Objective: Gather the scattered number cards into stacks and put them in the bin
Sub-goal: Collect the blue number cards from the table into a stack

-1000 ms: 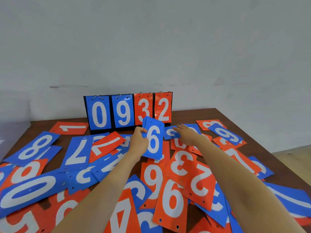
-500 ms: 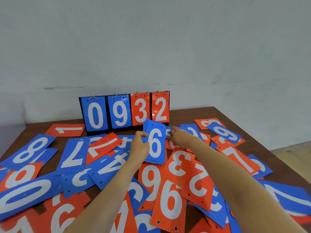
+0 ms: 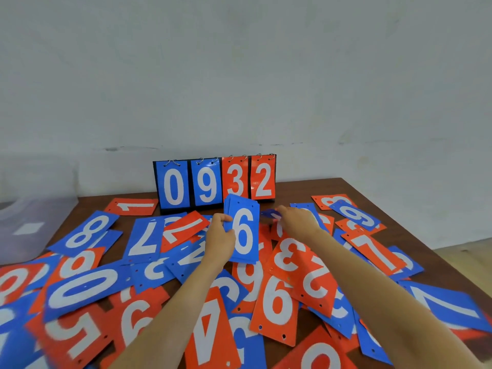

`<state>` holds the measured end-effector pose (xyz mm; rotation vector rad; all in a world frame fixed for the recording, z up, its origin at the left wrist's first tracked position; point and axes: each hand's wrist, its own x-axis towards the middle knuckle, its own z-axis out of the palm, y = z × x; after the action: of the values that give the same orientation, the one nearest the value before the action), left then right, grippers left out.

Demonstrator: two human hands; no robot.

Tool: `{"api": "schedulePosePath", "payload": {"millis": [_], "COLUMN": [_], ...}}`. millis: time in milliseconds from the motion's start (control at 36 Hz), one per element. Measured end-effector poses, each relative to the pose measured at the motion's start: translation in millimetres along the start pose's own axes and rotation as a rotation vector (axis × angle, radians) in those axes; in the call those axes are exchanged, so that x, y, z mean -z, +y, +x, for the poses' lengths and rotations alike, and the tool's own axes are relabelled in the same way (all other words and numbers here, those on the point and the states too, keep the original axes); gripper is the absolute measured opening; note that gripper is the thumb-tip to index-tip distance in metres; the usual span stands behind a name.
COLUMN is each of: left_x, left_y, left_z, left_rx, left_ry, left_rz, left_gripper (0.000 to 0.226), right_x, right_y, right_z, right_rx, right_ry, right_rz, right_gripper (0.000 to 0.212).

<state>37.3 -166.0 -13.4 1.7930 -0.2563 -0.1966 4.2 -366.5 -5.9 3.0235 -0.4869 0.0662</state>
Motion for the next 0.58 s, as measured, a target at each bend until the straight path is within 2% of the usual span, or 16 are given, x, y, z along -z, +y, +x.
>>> {"api": "schedulePosePath", "payload": {"millis": [139,306,417,583], "left_x": [18,28,35,46], "left_y": [1,9,10,3], "left_z": [-28,-80,-118,-165], "left_rx": [-0.149,-0.217,-0.246,-0.288], "left_ry": [0.063,0.011,-0.073,-0.142], "left_rz": [0.141,0.172,0.105,-0.036], "left_gripper": [0.025,0.031,0.030,0.024], "right_x": [32,52,54,41], "right_y": [-10,-21,-32,-50], "right_z": [-73,-163,-201,-235], "right_rx": [0.019,-0.019,-0.067,-0.138], "right_ry": [0.180,0.238,0.260,0.312], "right_rz": [0.224,0.726,1.117,1.341], "right_gripper": [0.029,0.009,0.011,0.011]}}
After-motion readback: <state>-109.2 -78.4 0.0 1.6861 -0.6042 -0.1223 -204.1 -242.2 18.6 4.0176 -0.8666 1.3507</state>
